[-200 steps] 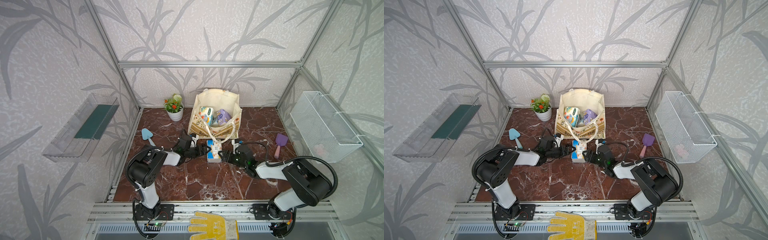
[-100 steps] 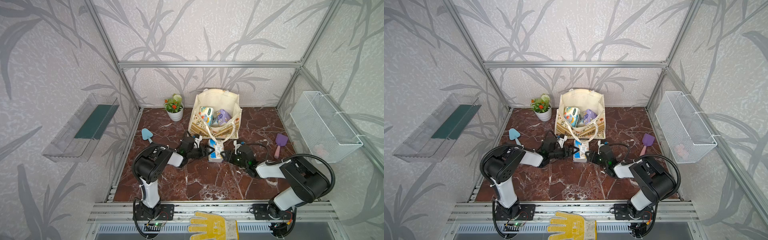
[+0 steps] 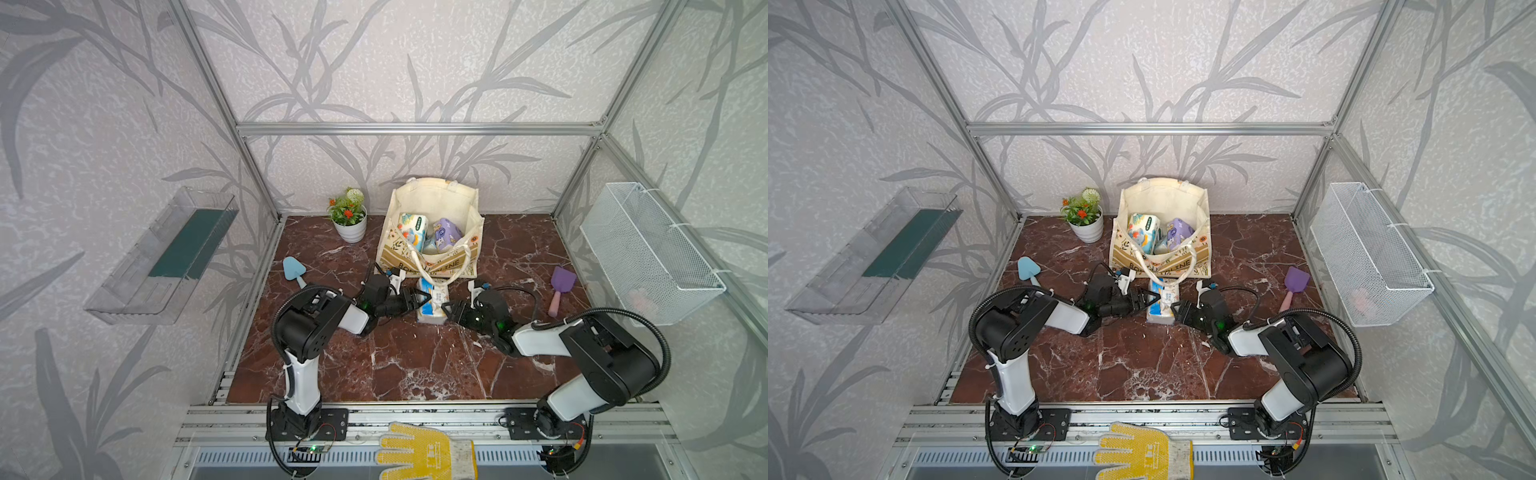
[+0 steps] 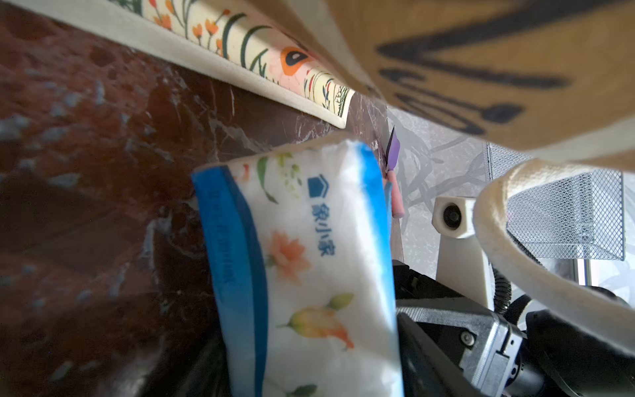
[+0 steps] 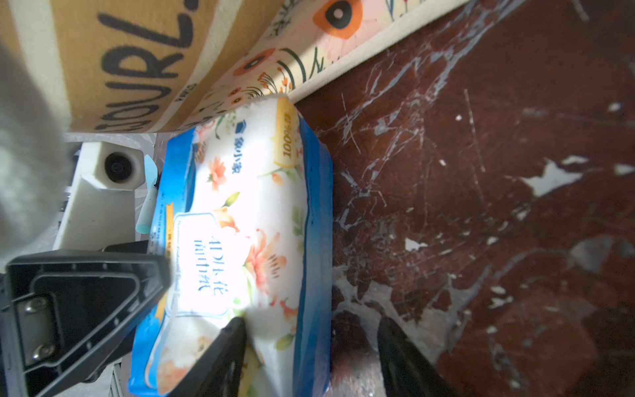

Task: Put tissues into the canvas bag
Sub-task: Pick up the pack of facial tissues from the center of the board.

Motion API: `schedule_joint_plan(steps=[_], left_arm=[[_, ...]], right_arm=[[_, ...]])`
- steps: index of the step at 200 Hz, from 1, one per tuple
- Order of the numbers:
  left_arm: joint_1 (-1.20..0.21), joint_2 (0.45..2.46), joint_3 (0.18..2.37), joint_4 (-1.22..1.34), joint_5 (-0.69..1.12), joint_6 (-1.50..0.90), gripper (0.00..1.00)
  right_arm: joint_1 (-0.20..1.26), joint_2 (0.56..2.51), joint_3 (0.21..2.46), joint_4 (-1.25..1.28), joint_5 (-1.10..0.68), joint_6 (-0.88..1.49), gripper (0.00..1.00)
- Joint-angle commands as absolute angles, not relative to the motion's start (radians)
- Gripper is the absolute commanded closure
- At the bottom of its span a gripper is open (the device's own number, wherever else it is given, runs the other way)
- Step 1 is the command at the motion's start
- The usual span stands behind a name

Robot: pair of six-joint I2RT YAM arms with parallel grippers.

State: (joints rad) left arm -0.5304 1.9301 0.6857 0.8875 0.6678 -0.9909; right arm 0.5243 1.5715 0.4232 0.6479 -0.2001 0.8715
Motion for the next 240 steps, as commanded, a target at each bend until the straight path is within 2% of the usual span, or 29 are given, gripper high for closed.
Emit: schedule_joint_plan(steps=[1,18,49,79,104,175,240], left_arm=[[-0.540,1.958,0.707,0.991,0.709,-1.052,0.30],[-0.542,1.970,0.706,1.022,0.708,-1.068,0.34],[-0.544,1.970,0.695,1.061,0.700,-1.085,0.42],[-0.544,1.956,0.690,1.057,0.695,-1.083,0.54],[-0.543,1.946,0.686,1.047,0.692,-1.080,0.63],[-0.544,1.903,0.627,1.020,0.675,-1.082,0.65],[-0.544,1.770,0.578,0.909,0.644,-1.036,0.66]], right_arm=[[0.519,1.569,0.413,0.611,-0.196,0.870,0.39],[0.519,1.571,0.413,0.614,-0.196,0.871,0.37],[0.519,1.549,0.413,0.610,-0.199,0.877,0.27],[0.519,1.482,0.422,0.548,-0.181,0.852,0.12],[0.516,1.401,0.432,0.447,-0.145,0.813,0.06],[0.458,1.188,0.414,0.231,-0.071,0.718,0.01],[0.420,1.110,0.388,0.222,-0.104,0.691,0.00]])
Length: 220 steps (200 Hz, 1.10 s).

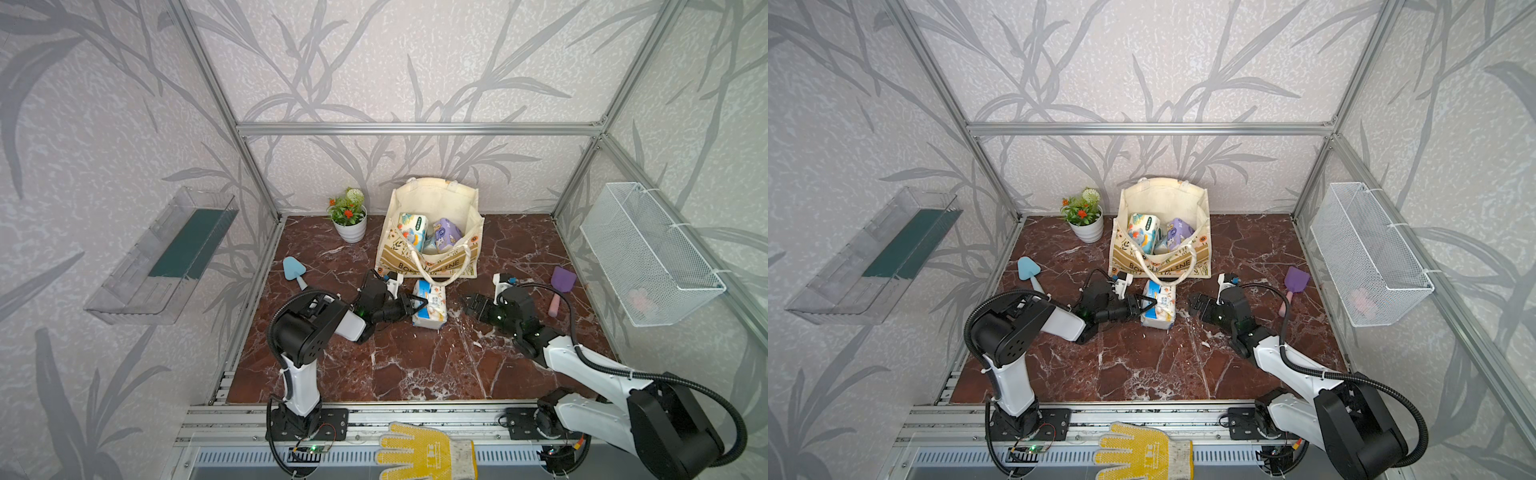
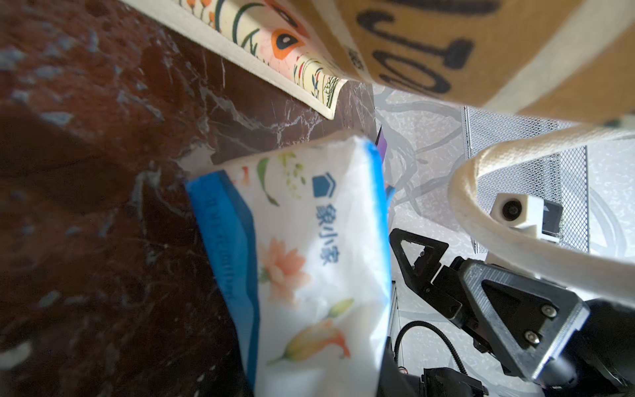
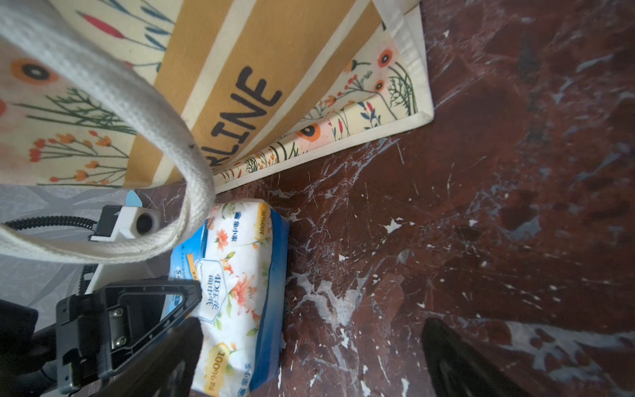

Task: Put tissues into the canvas bag
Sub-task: Pick up the pack of facial tissues from the center of the board.

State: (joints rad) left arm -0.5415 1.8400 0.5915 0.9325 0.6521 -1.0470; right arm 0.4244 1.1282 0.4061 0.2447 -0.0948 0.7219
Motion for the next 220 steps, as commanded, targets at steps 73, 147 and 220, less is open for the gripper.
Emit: schedule_joint_plan(steps=[73,147,220], left_arm=[[-0.543,1.569,0.533,0.682,0.588,-0.948,0.66],[-0.549,1.258,0.526,0.272,0.465,-0.828,0.66],[-0.549,1.057,0.596,0.046,0.396,-0.800,0.67]], right_arm=[[0.421,1.037,0.347,0.297,-0.134,0.651,0.00],[0.469,0.971,0.332,0.383,-0.210,0.574,0.00],[0.613,0.994,0.438,0.379,-0.187,0.458,0.01]])
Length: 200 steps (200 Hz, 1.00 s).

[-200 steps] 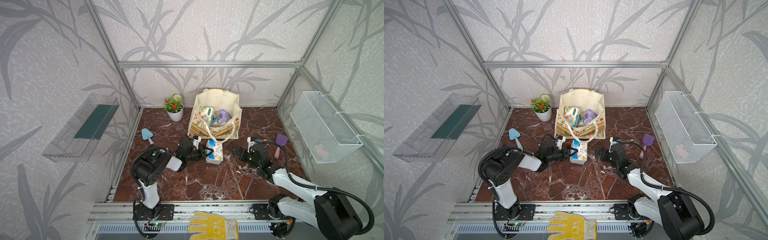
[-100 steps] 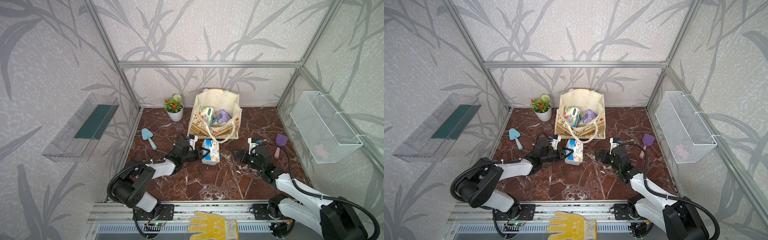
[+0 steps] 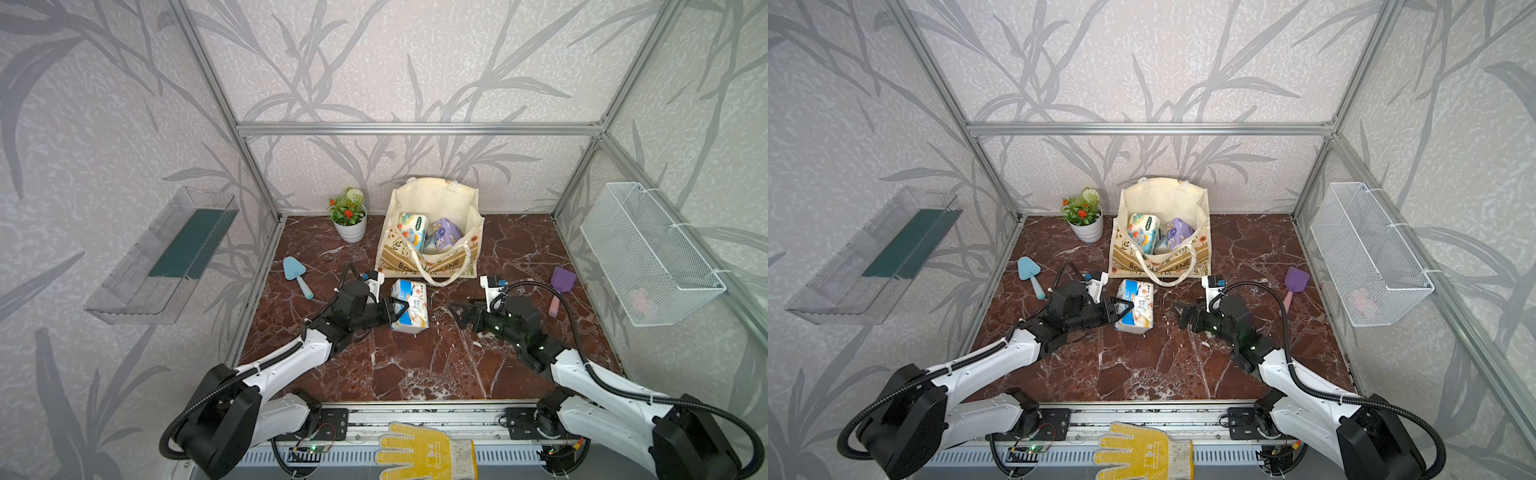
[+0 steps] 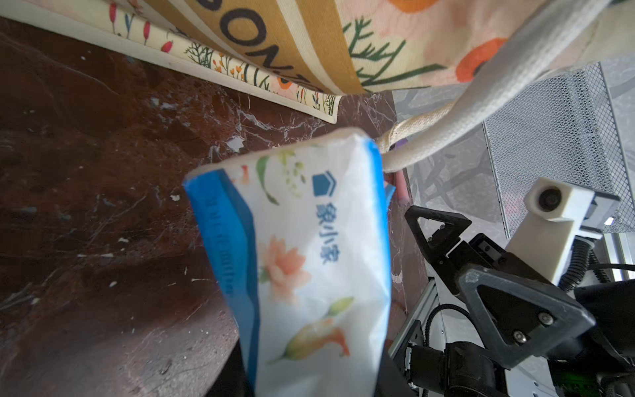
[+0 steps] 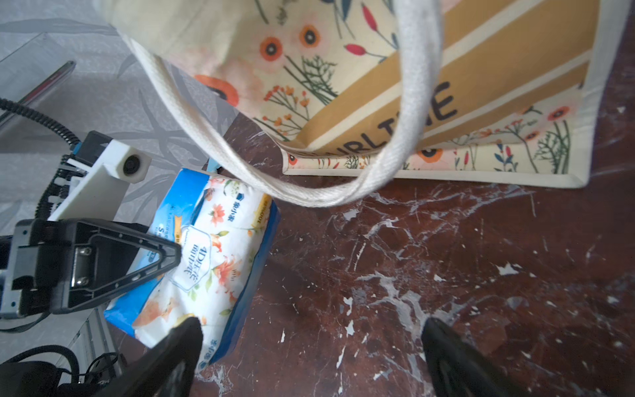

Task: Put tissues into the canvas bag
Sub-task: Pick up the pack of facial tissues from the center of the board, then place the pack of facial tissues in the canvas bag.

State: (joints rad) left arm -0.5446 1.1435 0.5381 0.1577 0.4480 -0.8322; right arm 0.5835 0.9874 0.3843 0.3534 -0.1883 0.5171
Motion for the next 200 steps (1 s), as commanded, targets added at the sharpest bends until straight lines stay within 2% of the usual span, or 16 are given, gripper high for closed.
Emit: schedule_joint_plan(steps=[1,79,140,200], left_arm=[[-0.549,1.052,0.596,0.041,0.395,-0.799,0.67],[-0.549,0.926,0.751,-0.175,0.313,-0.738,0.67],[-0.549,0.971,0.936,-0.246,0.320,-0.692,0.68],[-0.548,1.152,1.208,-0.294,0.334,-0.632,0.68]], right_arm=[[0.614,0.995,0.440,0.379,-0.187,0.457,0.01],[0.715,1.070,0.550,0.362,-0.165,0.378,0.00],[0.732,1.060,0.645,0.281,-0.136,0.361,0.00],[0.726,1.114,0.807,0.165,-0.091,0.282,0.00]])
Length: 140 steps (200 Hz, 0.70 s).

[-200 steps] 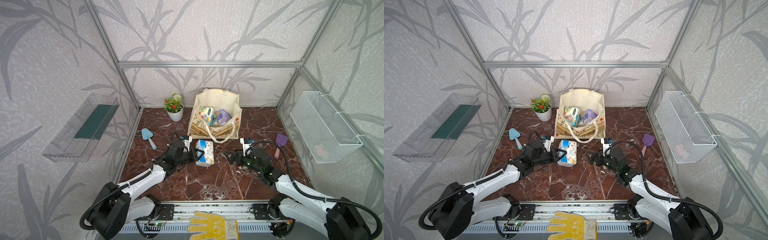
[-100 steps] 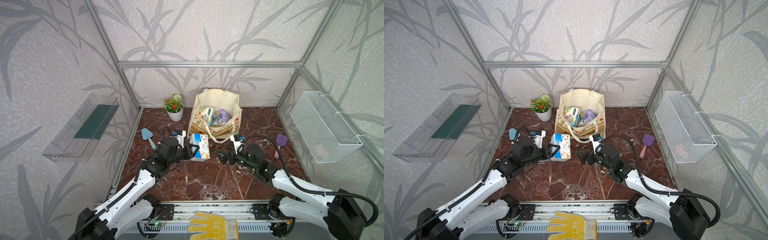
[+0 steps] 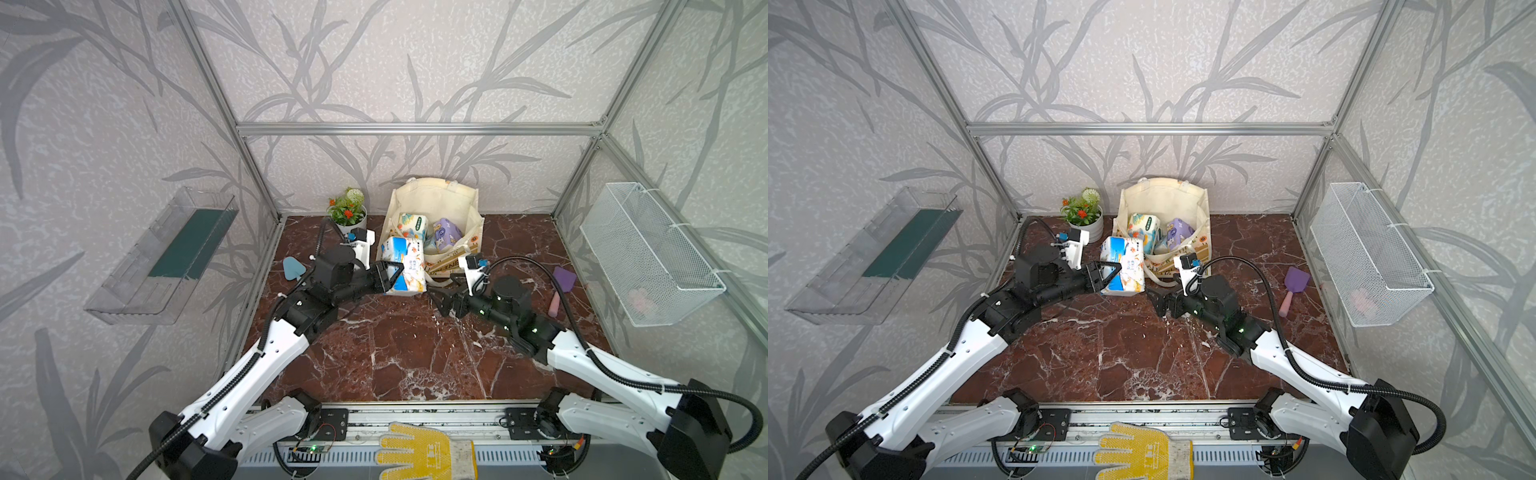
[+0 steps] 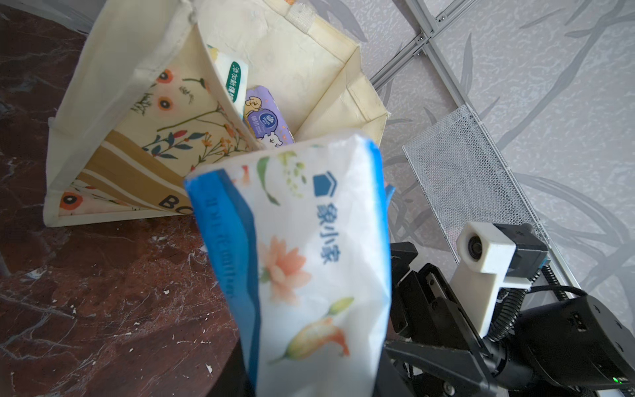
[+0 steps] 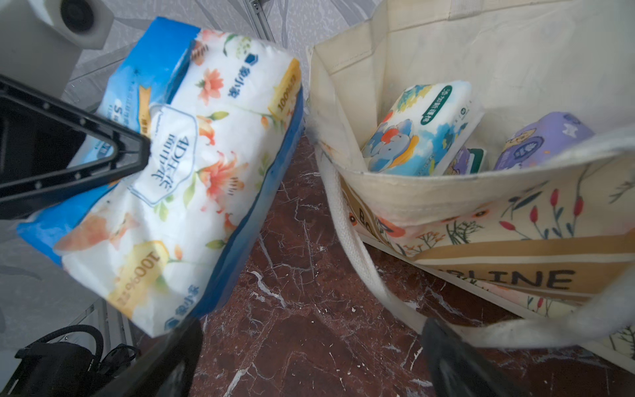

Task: Put tissues into the canvas bag
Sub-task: Place the pack of facial tissues in the canvas bag.

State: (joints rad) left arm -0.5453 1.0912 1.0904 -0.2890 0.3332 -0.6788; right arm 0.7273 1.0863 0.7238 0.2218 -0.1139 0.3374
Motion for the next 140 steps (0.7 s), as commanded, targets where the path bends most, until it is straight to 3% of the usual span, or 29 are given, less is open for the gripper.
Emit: schedule_joint_plan(steps=[1,68,140], left_arm=[[-0.549,1.157,1.213,-0.295,0.335,-0.630,0.69],[-0.546,1.436,1.561,-0.353,0.370,-0.559,0.70],[-0.512,1.765,1.915,-0.428,0.405,-0.515,0.71]], right_arm=[[0.726,1.114,0.810,0.164,-0.092,0.280,0.00],[0.566,1.164,0.932,0.143,-0.225,0.314,0.00],[0.430,1.165,1.000,0.037,-0.251,0.309,0.01]])
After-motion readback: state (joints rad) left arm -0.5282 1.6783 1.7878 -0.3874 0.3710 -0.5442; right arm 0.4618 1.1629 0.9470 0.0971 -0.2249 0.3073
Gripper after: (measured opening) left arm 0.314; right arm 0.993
